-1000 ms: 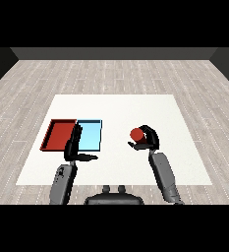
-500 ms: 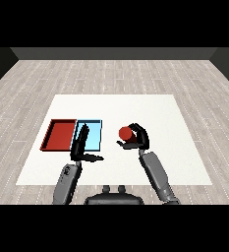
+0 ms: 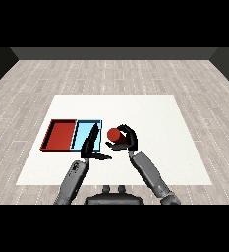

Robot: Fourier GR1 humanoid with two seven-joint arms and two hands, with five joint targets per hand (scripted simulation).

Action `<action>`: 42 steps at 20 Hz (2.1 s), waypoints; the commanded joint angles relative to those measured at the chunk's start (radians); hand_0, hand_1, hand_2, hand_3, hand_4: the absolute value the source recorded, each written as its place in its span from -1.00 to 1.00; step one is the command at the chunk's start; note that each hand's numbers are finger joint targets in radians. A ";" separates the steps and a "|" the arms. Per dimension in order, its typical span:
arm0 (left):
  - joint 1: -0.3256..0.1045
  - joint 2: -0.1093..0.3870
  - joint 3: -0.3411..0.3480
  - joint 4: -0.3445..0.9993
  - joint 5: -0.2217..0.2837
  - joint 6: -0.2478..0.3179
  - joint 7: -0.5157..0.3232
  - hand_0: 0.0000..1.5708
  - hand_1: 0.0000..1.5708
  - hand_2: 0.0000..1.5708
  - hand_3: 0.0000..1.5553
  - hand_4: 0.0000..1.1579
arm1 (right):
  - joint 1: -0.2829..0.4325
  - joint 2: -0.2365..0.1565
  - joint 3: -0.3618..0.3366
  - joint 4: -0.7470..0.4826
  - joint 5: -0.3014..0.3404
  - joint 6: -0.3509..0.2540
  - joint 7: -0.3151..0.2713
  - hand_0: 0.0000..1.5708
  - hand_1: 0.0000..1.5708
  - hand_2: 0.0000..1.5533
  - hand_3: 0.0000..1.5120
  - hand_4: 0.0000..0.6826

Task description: Pick the red can and put it in the red box

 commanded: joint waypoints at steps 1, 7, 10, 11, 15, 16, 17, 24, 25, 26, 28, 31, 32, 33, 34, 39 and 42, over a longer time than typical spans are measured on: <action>-0.119 0.000 -0.036 0.167 0.057 0.067 -0.051 -1.00 -1.00 -1.00 -1.00 -1.00 | 0.027 0.002 0.046 -0.028 -0.010 -0.055 -0.010 0.85 0.85 0.87 0.84 0.85; -0.064 0.000 -0.050 0.127 0.086 0.019 -0.038 -1.00 -1.00 -1.00 -1.00 -1.00 | -0.122 0.002 0.059 0.076 -0.073 -0.086 -0.011 0.84 0.84 0.85 0.83 0.86; -0.160 0.000 -0.147 0.289 0.160 0.142 -0.116 -1.00 -1.00 -1.00 -1.00 -1.00 | -0.023 0.002 0.113 -0.021 -0.048 -0.088 0.003 0.84 0.84 0.84 0.83 0.86; -0.150 0.000 -0.097 0.339 0.153 0.062 -0.173 -1.00 -1.00 -1.00 -1.00 -1.00 | -0.015 0.002 0.030 -0.017 -0.013 -0.024 -0.002 0.85 0.85 0.85 0.83 0.87; -0.068 0.000 -0.110 0.195 0.109 0.071 -0.069 -1.00 -1.00 -1.00 -1.00 -1.00 | -0.099 0.002 0.109 0.062 -0.099 -0.097 -0.023 0.82 0.82 0.85 0.82 0.85; -0.075 0.000 -0.125 0.163 0.086 0.068 -0.033 -1.00 -1.00 -1.00 -1.00 -1.00 | -0.142 0.002 0.076 0.074 -0.085 -0.072 0.019 0.83 0.83 0.85 0.82 0.85; -0.121 0.000 -0.122 0.292 0.140 0.069 -0.124 -1.00 -1.00 -1.00 -1.00 -1.00 | -0.050 0.002 0.122 -0.025 -0.048 -0.120 0.030 0.83 0.83 0.85 0.82 0.84; -0.200 0.000 -0.199 0.269 0.228 0.155 -0.090 -1.00 -1.00 -1.00 -1.00 -1.00 | -0.163 0.002 0.172 0.053 -0.166 -0.159 -0.011 0.89 0.89 0.85 0.82 0.82; -0.152 0.000 -0.201 0.200 0.184 0.131 -0.058 -1.00 -1.00 -1.00 -1.00 -1.00 | -0.170 0.002 0.185 0.083 -0.221 -0.170 -0.067 0.89 0.89 0.86 0.82 0.80; -0.122 0.000 -0.194 0.168 0.147 0.137 -0.052 -1.00 -1.00 -1.00 -1.00 -1.00 | -0.116 0.002 0.150 -0.048 -0.104 -0.160 0.066 0.90 0.90 0.86 0.82 0.81; -0.139 0.000 -0.150 0.242 0.169 0.082 -0.100 -1.00 -1.00 -1.00 -1.00 -1.00 | -0.098 0.002 0.222 0.043 -0.178 -0.168 -0.069 0.91 0.91 0.87 0.82 0.81; -0.209 0.000 -0.209 0.269 0.223 0.160 -0.101 -1.00 -1.00 -1.00 -1.00 -1.00 | -0.112 0.002 0.263 -0.030 -0.131 -0.214 0.030 0.89 0.89 0.87 0.82 0.82; -0.089 0.002 -0.197 0.211 0.170 0.106 -0.115 -1.00 -1.00 -1.00 -1.00 -1.00 | -0.130 0.002 0.249 0.129 -0.215 -0.178 -0.139 0.89 0.89 0.87 0.81 0.85; -0.120 0.029 -0.195 0.091 0.153 0.142 0.001 -1.00 -1.00 -1.00 -1.00 -0.90 | -0.168 0.002 0.217 0.058 -0.171 -0.194 -0.012 0.88 0.88 0.88 0.81 0.86; -0.240 0.000 -0.194 0.331 0.250 0.128 -0.155 -1.00 -1.00 -1.00 -1.00 -0.73 | -0.175 0.002 0.198 0.092 -0.213 -0.131 -0.055 0.88 0.88 0.88 0.81 0.88; -0.183 0.000 -0.168 0.307 0.183 0.328 -0.076 -0.23 -0.23 -0.20 -1.00 0.05 | -0.113 0.001 0.235 0.083 -0.172 -0.141 -0.078 0.88 0.88 0.87 0.81 0.84; -0.206 0.000 -0.249 0.331 0.281 0.414 -0.135 1.00 1.00 0.99 0.91 0.71 | -0.109 -0.003 0.209 0.044 -0.175 -0.123 -0.028 0.88 0.88 0.87 0.81 0.85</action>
